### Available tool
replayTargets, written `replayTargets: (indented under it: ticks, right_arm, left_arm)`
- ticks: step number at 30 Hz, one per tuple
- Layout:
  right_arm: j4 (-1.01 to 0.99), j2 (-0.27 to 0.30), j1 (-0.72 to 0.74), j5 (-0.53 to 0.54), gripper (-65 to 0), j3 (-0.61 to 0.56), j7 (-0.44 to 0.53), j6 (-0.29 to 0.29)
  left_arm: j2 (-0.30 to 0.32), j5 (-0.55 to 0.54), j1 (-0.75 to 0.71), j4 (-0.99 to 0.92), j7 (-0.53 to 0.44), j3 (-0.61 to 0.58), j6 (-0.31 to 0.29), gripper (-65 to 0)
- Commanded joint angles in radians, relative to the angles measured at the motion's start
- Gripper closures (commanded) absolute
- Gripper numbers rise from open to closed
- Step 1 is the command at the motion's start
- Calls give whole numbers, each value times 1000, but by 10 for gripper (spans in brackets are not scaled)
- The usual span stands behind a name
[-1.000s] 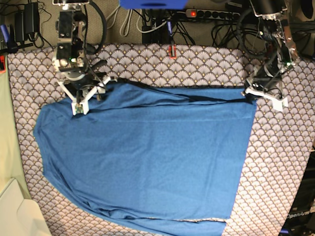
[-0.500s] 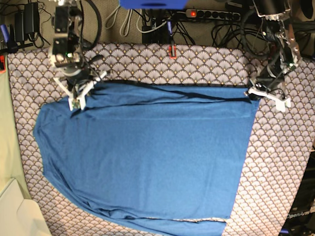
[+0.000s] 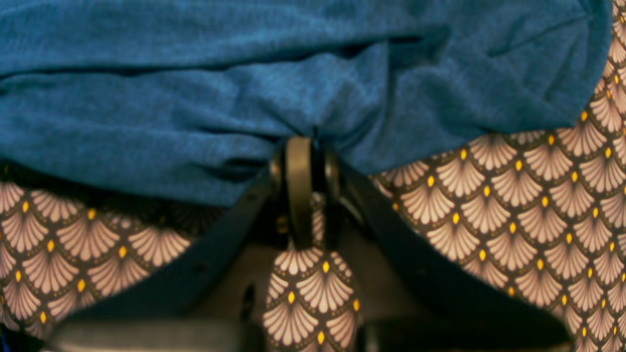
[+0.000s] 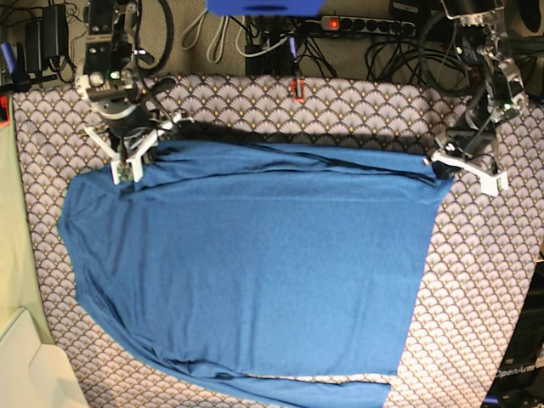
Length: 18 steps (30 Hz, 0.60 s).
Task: Fold the T-shirt properly
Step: 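Lower the held hem back onto the table with both grippers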
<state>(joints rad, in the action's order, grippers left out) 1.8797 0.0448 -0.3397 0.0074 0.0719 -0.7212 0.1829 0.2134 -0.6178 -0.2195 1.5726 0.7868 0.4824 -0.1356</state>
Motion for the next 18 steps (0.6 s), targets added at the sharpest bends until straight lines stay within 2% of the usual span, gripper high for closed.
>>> replayTargets:
  ticks: [1, 13, 18]
  right_arm:
    - [22, 7, -6, -2, -14, 6, 18, -4]
    - [45, 27, -94, -2, -14, 1, 28, -4]
    - [68, 28, -137, -2, -14, 1, 28, -4]
  left_arm:
    - [11, -7, -11, 18, -10, 6, -2, -4]
    - [11, -7, -93, 24, -11, 6, -3, -4]
    - [11, -7, -151, 116, -11, 8, -3, -4]
